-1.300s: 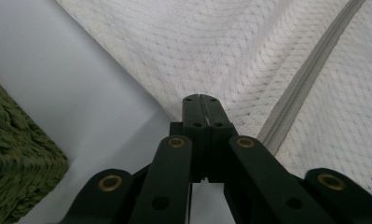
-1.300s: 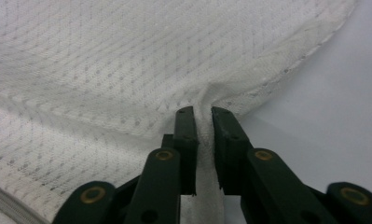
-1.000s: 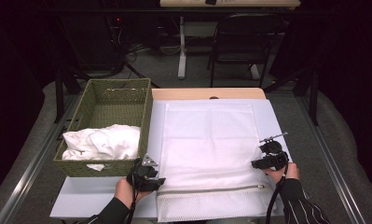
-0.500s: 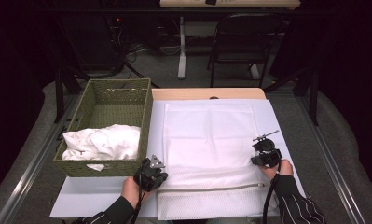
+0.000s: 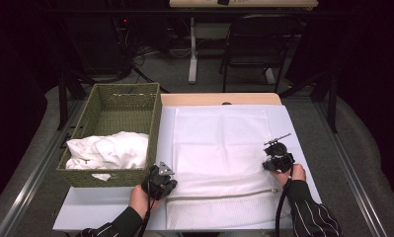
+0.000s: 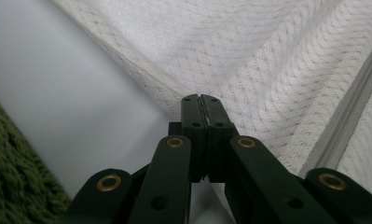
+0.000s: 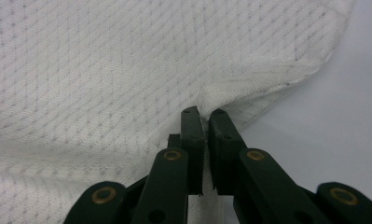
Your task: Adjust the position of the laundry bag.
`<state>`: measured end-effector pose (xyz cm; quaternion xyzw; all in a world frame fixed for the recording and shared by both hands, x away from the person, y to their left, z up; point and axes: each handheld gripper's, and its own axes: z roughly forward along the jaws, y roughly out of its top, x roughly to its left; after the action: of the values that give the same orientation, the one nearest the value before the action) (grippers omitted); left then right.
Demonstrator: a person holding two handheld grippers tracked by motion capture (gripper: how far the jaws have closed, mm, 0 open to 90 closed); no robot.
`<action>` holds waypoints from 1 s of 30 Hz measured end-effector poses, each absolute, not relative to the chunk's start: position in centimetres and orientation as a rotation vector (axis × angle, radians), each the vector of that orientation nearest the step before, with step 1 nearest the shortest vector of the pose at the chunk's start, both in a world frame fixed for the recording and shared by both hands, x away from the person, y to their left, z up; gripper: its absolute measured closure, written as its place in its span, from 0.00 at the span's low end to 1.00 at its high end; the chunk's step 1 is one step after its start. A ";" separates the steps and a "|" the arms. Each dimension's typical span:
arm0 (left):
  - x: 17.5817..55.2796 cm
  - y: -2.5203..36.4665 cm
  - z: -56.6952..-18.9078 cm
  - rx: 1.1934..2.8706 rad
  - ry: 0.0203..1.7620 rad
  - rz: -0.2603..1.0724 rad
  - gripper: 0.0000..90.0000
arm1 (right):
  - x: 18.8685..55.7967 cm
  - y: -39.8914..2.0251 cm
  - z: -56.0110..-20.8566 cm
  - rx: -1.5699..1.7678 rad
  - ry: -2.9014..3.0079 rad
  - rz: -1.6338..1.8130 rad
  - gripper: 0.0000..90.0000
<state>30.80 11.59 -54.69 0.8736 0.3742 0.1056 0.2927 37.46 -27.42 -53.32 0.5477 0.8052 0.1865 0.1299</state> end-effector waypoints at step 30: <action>31.0 12.6 -54.4 2.332 1.038 0.378 0.99 | 38.7 -26.2 -53.1 1.548 2.350 0.566 0.95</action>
<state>31.05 12.60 -54.41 0.8684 0.3864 0.1407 0.2772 38.66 -26.25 -53.05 0.5343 0.8113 0.1954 0.1350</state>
